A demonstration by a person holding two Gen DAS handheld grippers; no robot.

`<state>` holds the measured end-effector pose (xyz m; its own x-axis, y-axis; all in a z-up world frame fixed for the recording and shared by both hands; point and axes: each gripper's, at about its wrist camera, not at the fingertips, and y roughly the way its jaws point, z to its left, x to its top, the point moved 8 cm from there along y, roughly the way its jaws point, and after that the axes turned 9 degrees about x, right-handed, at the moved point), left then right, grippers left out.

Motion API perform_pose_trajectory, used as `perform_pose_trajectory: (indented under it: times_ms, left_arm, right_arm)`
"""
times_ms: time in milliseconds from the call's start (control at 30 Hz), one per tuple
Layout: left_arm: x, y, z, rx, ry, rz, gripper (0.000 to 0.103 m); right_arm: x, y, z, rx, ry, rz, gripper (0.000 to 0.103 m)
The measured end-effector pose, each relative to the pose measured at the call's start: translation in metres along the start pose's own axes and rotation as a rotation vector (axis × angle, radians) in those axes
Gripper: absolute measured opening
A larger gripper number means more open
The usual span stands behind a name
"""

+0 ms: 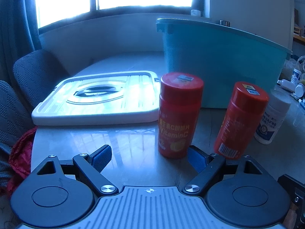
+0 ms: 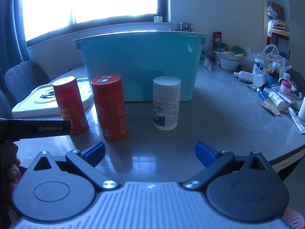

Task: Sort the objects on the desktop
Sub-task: 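Grasp the red vitamin bottle with the left tool while the right tool grasps the other red bottle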

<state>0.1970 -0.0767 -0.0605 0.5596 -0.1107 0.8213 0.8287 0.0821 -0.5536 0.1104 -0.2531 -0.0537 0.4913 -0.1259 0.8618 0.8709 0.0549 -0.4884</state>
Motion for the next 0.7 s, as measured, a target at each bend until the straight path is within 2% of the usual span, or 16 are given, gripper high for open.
perform_pose_trajectory:
  times_ms: [700]
  left_arm:
    - [0.022, 0.033, -0.026, -0.043, 0.032, -0.016, 0.087]
  right_arm:
    - [0.005, 0.008, -0.008, -0.021, -0.011, 0.021, 0.101]
